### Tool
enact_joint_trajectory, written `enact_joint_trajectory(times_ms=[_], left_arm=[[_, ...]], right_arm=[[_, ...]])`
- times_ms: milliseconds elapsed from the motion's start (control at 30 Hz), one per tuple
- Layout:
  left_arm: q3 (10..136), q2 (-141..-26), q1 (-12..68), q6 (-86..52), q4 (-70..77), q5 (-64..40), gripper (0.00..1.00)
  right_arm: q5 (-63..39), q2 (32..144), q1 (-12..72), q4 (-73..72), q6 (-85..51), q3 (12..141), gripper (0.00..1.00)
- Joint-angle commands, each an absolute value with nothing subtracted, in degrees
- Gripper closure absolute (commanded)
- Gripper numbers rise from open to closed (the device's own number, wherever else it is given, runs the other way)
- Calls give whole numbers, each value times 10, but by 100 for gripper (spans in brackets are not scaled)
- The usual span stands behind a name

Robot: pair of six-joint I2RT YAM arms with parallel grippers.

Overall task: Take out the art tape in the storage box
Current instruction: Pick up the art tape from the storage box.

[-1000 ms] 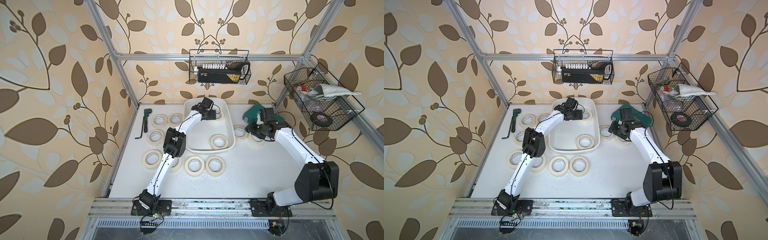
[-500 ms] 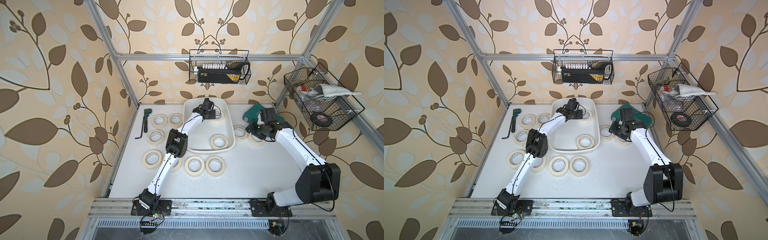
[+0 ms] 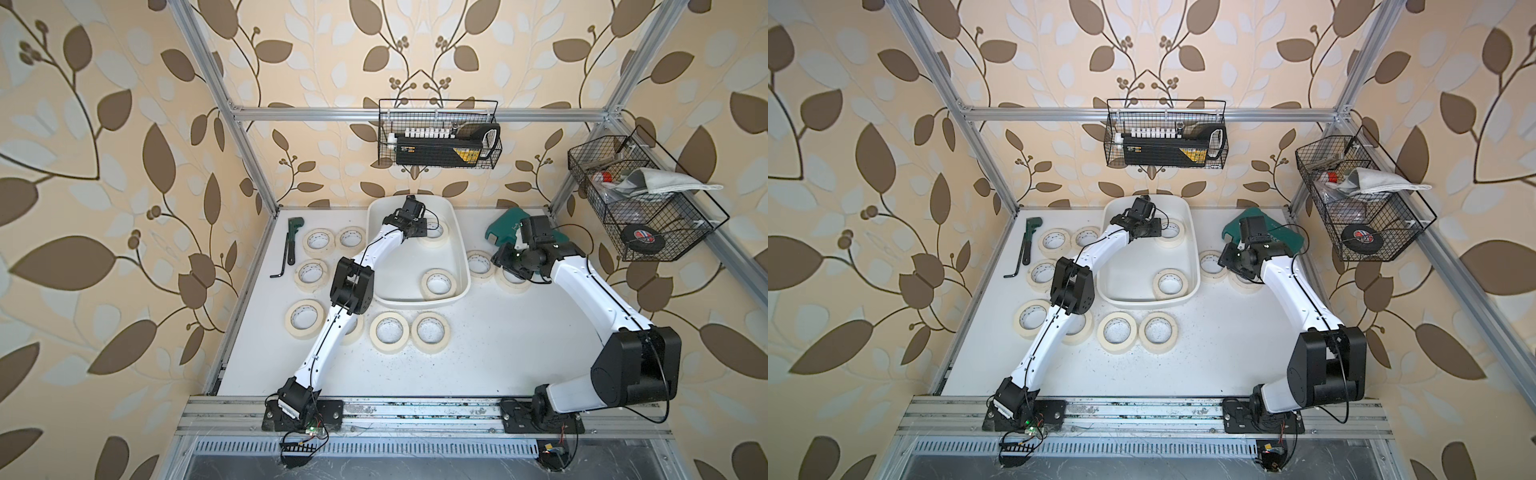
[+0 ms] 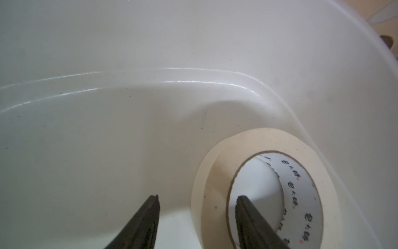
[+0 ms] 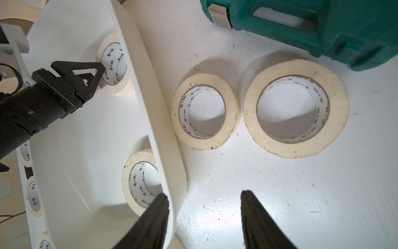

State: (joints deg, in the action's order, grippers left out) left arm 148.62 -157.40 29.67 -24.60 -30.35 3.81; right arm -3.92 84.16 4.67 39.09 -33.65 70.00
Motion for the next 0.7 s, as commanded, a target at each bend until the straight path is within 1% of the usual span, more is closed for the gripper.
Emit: enact_joint_trajectory(times_ms=[0,100,400,500,667], left_arm=[[1502,-1579,286,-257,-309,20,44],[1496,-1576,285,-254,-308,22,46],[1492,-1576,286,-252,-310,-1,46],[1492,-1580,287,-237,-299,-40,46],[1493,-1582,291,-227,-314,-20,48]], right_arm=[[-43,832,49,401,-339,719,44],[-47,834,49,401,-340,719,45],[-51,833,49,400,-343,713,45],[-51,832,49,398,-342,710,45],[-52,836,49,401,-343,707,45]])
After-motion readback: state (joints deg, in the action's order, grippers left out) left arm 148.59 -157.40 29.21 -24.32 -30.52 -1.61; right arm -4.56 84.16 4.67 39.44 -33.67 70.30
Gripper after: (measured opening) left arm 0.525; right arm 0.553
